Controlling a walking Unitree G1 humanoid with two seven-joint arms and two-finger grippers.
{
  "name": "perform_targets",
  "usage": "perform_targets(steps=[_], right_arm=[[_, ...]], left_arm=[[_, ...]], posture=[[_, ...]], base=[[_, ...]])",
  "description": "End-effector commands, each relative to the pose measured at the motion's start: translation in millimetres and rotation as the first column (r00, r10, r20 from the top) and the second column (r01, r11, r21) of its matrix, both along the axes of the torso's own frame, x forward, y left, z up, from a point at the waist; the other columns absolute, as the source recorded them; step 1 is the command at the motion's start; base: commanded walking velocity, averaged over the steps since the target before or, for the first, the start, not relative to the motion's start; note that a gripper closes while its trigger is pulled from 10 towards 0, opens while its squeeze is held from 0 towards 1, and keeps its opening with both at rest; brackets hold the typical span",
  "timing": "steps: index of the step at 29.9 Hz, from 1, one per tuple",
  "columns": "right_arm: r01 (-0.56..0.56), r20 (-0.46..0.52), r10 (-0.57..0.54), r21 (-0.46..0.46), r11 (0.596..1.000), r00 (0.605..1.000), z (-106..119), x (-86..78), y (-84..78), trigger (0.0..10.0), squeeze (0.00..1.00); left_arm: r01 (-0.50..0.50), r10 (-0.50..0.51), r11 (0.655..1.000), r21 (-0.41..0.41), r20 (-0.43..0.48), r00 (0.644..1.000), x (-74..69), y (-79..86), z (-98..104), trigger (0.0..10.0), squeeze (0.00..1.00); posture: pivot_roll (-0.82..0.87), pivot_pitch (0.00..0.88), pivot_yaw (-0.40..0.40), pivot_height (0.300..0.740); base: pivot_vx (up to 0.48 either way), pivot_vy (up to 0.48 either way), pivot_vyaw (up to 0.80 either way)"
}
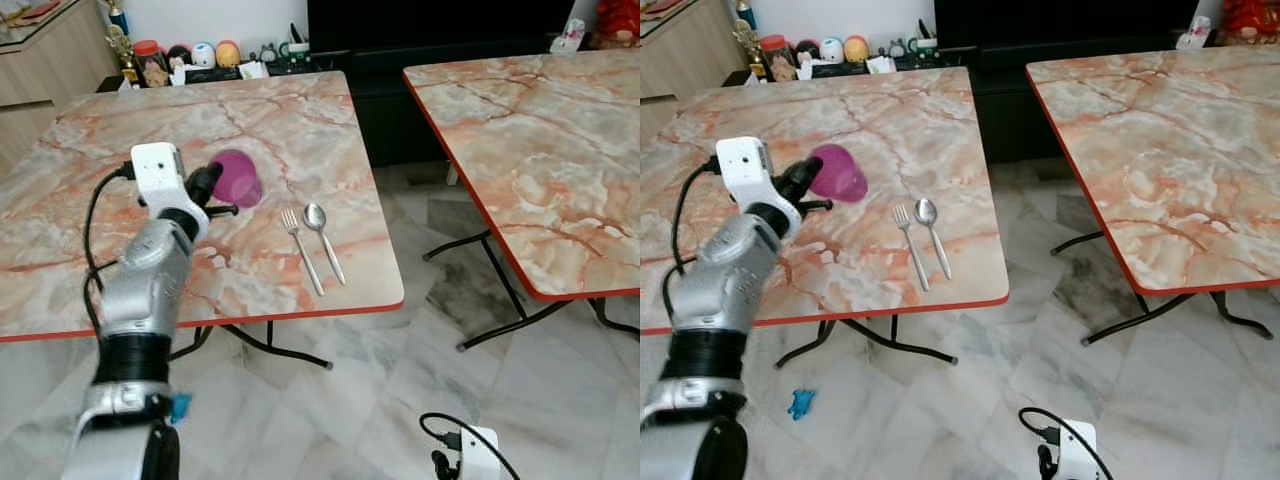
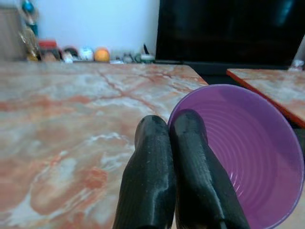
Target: Setting the table
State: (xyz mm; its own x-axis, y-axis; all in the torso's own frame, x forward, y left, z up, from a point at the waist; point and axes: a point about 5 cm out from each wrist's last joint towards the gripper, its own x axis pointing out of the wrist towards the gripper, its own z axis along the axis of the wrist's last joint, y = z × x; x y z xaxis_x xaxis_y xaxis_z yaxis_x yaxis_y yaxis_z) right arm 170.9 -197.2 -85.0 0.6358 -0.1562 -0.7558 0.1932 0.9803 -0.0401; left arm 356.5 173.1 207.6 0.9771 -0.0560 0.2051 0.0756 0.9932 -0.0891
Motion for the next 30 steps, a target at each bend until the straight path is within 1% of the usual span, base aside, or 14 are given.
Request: perform_targets(steps=[1, 2, 4, 6, 8, 9, 11, 15, 17, 22, 25, 27, 28, 30], right_arm=[[0.004, -0.009, -0.004, -0.001, 1.0, 1.0, -2, -3.7, 0.6, 10.0, 0.0], [0.004, -0.009, -0.004, -0.001, 1.0, 1.0, -2, -3.7, 0.6, 10.0, 0.0], [0.008, -0.01, -0.008, -0.003, 1.0, 1.0, -2, -4.0, -0.9, 10.0, 0.0], [0.008, -0.01, -0.008, -0.004, 1.0, 1.0, -2, -4.1, -1.1, 10.0, 0.0], [0.013, -0.008, -0.013, -0.006, 1.0, 1.0, -1, -4.3, -2.6, 10.0, 0.0], [0.013, -0.008, -0.013, -0.006, 1.0, 1.0, -1, -4.3, -2.6, 10.0, 0.0], [0.017, -0.005, -0.017, -0.01, 1.0, 1.0, -1, -4.8, -5.8, 10.0, 0.0], [0.016, -0.006, -0.016, -0.015, 1.0, 1.0, -1, -5.8, -8.8, 10.0, 0.0], [0.017, -0.006, -0.017, -0.015, 1.0, 1.0, -1, -5.9, -9.2, 10.0, 0.0], [0.045, 0.008, -0.045, -0.01, 0.999, 0.999, 0, -4.6, -11.4, 10.0, 0.0], [0.042, 0.01, -0.042, -0.011, 0.999, 0.999, 1, -3.9, -11.7, 10.0, 0.0], [0.03, 0.006, -0.029, -0.016, 0.999, 1.0, 1, -3.9, -11.5, 10.0, 0.0], [0.018, 0.004, -0.018, -0.022, 1.0, 1.0, 0, -4.2, -11.5, 10.0, 0.0], [0.023, 0.006, -0.023, -0.028, 0.999, 1.0, 1, -4.8, -12.7, 10.0, 0.0]], left_arm=[[-0.046, 0.042, 0.998, 0.036, 0.096, 0.995, -6.2, 3.3, 6, 10.0, 0.0], [-0.046, 0.042, 0.998, 0.036, 0.096, 0.995, -6.2, 3.3, 6, 10.0, 0.0], [-0.075, 0.059, 0.99, 0.115, 0.135, 0.989, -15.1, 2.2, -10, 10.0, 0.0], [-0.085, 0.067, 0.988, 0.131, 0.135, 0.989, -16.4, 2.6, -13, 10.0, 0.0], [-0.122, 0.11, 0.989, 0.088, 0.129, 0.986, -19.7, 5.7, -22, 10.0, 0.0], [-0.122, 0.11, 0.989, 0.088, 0.129, 0.986, -19.7, 5.7, -22, 10.0, 0.0], [-0.186, 0.172, 0.979, 0.088, 0.144, 0.975, -26.5, 6.3, -31, 10.0, 0.0], [-0.205, 0.19, 0.976, 0.079, 0.163, 0.968, -27.6, 5.2, -33, 10.0, 0.0], [-0.207, 0.191, 0.975, 0.082, 0.167, 0.967, -27.4, 5.2, -33, 10.0, 0.0], [-0.154, 0.135, 0.981, 0.115, 0.155, 0.979, -27.5, -1.4, -50, 10.0, 0.0], [-0.158, 0.137, 0.98, 0.122, 0.168, 0.976, -29.6, -1.2, -50, 10.0, 0.0], [-0.164, 0.138, 0.977, 0.136, 0.184, 0.973, -34.1, 1.6, -50, 10.0, 0.0], [-0.166, 0.131, 0.97, 0.176, 0.197, 0.972, -40.0, 4.6, -52, 10.0, 0.0], [-0.177, 0.134, 0.963, 0.204, 0.208, 0.969, -44.6, 8.2, -54, 10.0, 0.0]], posture=[[0.02, 0.027, 0.058, 0.74], [0.02, 0.027, 0.058, 0.74], [0.01, 0.022, 0.053, 0.74], [0.01, 0.022, 0.053, 0.74], [0.01, 0.023, 0.049, 0.74], [0.01, 0.023, 0.049, 0.74], [0.0, 0.016, 0.036, 0.74], [0.0, 0.009, 0.03, 0.74], [0.0, 0.009, 0.03, 0.74], [-0.01, 0.0, 0.022, 0.74], [-0.01, 0.0, 0.018, 0.74], [-0.01, 0.0, 0.018, 0.74], [-0.02, 0.0, 0.021, 0.74], [-0.01, 0.0, 0.02, 0.74]], base=[[0.0, 0.0, 0.0], [0.0, 0.0, 0.0], [0.0, 0.0, 0.0], [0.0, 0.0, 0.0], [0.0, 0.0, 0.0], [0.0, 0.0, 0.0], [0.0, 0.0, 0.0], [0.0, 0.0, 0.0], [0.0, 0.0, 0.0], [0.0, 0.0, 0.0], [0.0, 0.0, 0.0], [0.0, 0.0, 0.0], [0.0, 0.0, 0.0], [0.0, 0.0, 0.0]])
